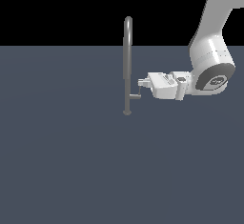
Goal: Turn on the faucet by rotating a designated handle.
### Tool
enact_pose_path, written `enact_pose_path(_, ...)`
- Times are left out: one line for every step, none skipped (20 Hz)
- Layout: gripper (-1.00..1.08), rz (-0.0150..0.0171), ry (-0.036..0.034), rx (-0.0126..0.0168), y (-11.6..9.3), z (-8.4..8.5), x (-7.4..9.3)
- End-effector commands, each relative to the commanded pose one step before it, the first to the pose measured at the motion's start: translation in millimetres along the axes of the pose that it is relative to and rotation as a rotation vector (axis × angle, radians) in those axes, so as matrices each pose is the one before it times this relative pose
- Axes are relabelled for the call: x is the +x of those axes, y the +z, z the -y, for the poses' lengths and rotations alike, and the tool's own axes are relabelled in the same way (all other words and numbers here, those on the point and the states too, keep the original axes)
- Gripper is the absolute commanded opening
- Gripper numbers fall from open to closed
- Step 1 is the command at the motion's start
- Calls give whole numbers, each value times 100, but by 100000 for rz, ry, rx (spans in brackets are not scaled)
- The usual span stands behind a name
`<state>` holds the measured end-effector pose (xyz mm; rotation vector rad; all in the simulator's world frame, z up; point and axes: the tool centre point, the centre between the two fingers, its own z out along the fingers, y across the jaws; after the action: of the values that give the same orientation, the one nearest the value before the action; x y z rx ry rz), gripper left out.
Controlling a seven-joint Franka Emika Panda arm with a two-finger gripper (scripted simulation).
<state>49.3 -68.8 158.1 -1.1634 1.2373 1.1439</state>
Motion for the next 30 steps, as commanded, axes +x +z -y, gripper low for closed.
enact_pose_path(-100, 58, 174, -88, 10, -380, 260)
enact_pose_path(-100, 35, 94, -44, -1, -356, 222)
enact_pose_path(-100, 38, 103, -48, 0, -359, 230)
enact_pose_path(-100, 34, 94, -44, -2, -364, 227)
enact_pose_path(-100, 34, 94, -44, -2, -369, 229)
enact_pose_path(-100, 37, 103, -48, -1, -372, 237)
enact_pose_path(-100, 33, 94, -44, -3, -377, 234)
enact_pose_path(-100, 36, 103, -48, -2, -380, 242)
enact_pose_path(-100, 34, 104, -48, -3, -385, 245)
enact_pose_path(-100, 32, 104, -49, -4, -390, 250)
enact_pose_path(-100, 0, 0, 0, 0, 0, 0)
enact_pose_path(-100, -266, -2106, 181, 9, 942, -1148)
enact_pose_path(-100, 44, 337, -32, 0, -386, 671)
enact_pose_path(-100, 44, 341, -32, 0, -387, 676)
enact_pose_path(-100, 44, 344, -31, 0, -387, 680)
enact_pose_path(-100, 43, 341, -30, -1, -388, 680)
enact_pose_path(-100, 43, 345, -30, -1, -387, 684)
enact_pose_path(-100, 42, 345, -28, -3, -385, 687)
enact_pose_path(-100, 0, 0, 0, 0, 0, 0)
enact_pose_path(-100, 82, -3154, -285, 11, 1057, -2152)
enact_pose_path(-100, -9, 370, 31, 0, -111, 645)
enact_pose_path(-100, -9, 370, 31, -1, -109, 642)
enact_pose_path(-100, -9, 364, 31, -1, -108, 634)
enact_pose_path(-100, -9, 364, 31, -1, -107, 630)
enact_pose_path(-100, -8, 361, 31, -1, -105, 624)
enact_pose_path(-100, -8, 354, 31, -1, -104, 617)
enact_pose_path(-100, -8, 354, 32, -2, -102, 612)
enact_pose_path(-100, -8, 347, 31, -2, -100, 604)
enact_pose_path(-100, -8, 330, 31, -4, -90, 567)
enact_pose_path(-100, 0, 0, 0, 0, 0, 0)
